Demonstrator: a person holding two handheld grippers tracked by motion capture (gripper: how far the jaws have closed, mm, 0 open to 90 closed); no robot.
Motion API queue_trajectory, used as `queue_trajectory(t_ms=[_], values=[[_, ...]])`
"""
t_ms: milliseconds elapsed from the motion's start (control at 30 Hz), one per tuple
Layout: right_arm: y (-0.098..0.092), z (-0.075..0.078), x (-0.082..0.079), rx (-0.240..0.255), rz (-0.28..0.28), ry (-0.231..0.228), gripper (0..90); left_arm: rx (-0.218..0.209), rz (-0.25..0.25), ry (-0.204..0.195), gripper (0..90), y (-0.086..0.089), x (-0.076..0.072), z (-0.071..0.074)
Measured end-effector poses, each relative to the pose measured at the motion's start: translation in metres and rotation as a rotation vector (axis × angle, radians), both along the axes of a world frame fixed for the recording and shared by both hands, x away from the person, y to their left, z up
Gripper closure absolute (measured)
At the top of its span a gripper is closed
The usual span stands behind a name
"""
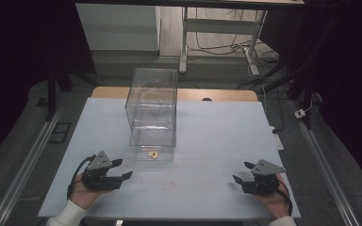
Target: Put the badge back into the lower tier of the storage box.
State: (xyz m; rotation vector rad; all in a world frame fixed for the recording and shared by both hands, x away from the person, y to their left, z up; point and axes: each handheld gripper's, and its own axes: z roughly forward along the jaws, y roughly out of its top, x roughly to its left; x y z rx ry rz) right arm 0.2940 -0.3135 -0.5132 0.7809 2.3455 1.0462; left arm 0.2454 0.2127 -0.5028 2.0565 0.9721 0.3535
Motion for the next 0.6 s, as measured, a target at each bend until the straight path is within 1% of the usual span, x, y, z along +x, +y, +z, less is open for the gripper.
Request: queue_trajectory(t_ms=[367,467,600], values=[[-0.001,-0.003,0.001,-0.007,-0.001,0.015,30.9,0.007,0.048,0.037,36.3,0.020,-0.010,-0.018],[-0.001,-0.003,0.001,-0.007,-0.002,0.015,31.0,0.005,0.051,0.040,35.8,0.022,-0.010,-0.018],[-0.001,-0.003,0.001,-0.012,0.002,0.013,31.0,0.002,0.050,0.032,35.6,0.022,-0.009,-0.016]])
